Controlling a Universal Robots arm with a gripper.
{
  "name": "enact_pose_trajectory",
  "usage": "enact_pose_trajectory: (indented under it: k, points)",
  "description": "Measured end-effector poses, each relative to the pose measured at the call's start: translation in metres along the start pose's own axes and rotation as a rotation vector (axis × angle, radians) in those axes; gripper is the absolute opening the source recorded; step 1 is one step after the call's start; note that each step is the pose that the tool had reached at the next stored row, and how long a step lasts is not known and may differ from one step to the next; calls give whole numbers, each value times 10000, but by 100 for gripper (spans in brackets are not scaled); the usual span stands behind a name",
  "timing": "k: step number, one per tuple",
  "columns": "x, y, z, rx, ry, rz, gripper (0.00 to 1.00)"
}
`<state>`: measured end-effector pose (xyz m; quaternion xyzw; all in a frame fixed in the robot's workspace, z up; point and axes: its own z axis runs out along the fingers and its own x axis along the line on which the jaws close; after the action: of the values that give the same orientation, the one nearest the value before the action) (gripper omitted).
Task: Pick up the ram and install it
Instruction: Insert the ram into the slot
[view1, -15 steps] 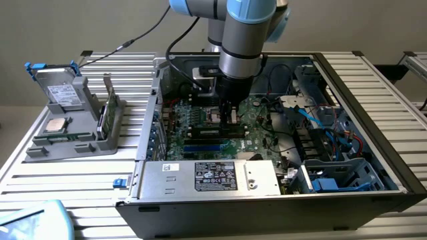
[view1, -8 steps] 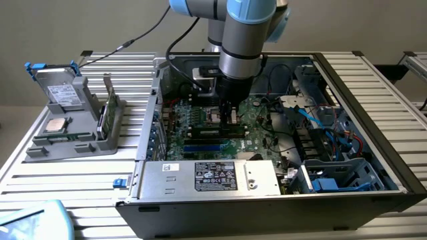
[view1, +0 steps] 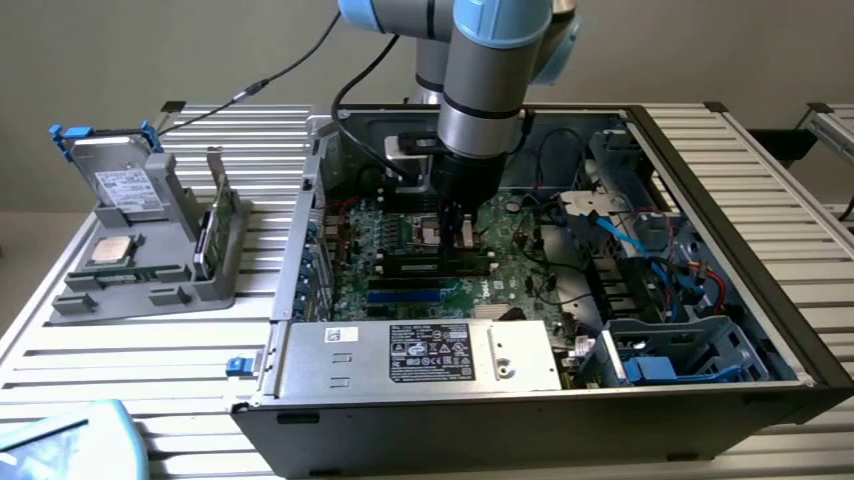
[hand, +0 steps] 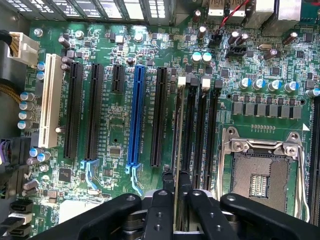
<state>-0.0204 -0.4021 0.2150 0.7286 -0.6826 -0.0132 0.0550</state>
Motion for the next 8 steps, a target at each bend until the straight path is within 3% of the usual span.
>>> enact_pose_trajectory:
  k: [1, 4, 7, 8]
  points:
    - [0, 0, 0, 0, 0, 0, 22]
    - [0, -1, -1, 0, 0, -2, 40]
    - [3, 4, -55, 1, -1, -2, 45]
    - [4, 7, -77, 0, 0, -2, 52]
